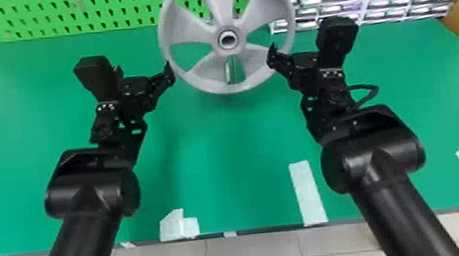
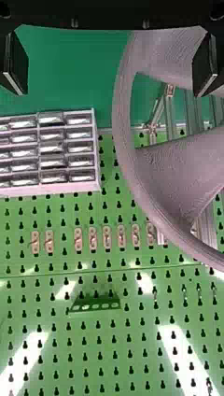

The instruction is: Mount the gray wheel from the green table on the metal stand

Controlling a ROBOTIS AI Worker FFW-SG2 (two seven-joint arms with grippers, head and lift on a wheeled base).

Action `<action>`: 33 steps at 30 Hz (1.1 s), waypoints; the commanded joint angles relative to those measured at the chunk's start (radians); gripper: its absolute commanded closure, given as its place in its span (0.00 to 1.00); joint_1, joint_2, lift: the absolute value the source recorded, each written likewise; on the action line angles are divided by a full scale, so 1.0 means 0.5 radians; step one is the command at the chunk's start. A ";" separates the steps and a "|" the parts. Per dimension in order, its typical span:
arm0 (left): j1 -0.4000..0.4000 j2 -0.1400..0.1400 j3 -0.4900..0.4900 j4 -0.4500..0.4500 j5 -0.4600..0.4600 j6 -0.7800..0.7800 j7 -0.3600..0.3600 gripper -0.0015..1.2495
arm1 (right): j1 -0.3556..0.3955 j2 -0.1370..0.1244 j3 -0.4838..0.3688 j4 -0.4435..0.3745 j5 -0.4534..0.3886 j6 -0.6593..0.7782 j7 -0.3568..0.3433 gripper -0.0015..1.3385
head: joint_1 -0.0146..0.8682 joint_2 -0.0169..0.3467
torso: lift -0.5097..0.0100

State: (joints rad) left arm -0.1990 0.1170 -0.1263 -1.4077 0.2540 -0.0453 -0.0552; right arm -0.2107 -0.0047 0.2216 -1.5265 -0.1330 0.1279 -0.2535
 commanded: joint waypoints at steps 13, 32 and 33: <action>0.257 0.008 0.176 -0.268 -0.023 0.029 -0.015 0.00 | 0.136 -0.030 -0.029 -0.015 0.125 -0.329 0.117 0.00 | 1.00 0.19 | 0.80; 0.370 0.008 0.262 -0.274 -0.124 -0.133 -0.101 0.01 | 0.243 -0.040 -0.050 0.166 0.155 -0.685 0.237 0.00 | 1.00 0.19 | 0.80; 0.380 0.008 0.265 -0.274 -0.124 -0.146 -0.104 0.01 | 0.250 -0.040 -0.050 0.169 0.152 -0.688 0.243 0.00 | 1.00 0.19 | 0.80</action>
State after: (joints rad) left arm -0.0216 0.1212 -0.0026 -1.5461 0.1960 -0.0990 -0.1049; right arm -0.0957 -0.0223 0.1973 -1.4519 -0.0555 -0.1984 -0.1374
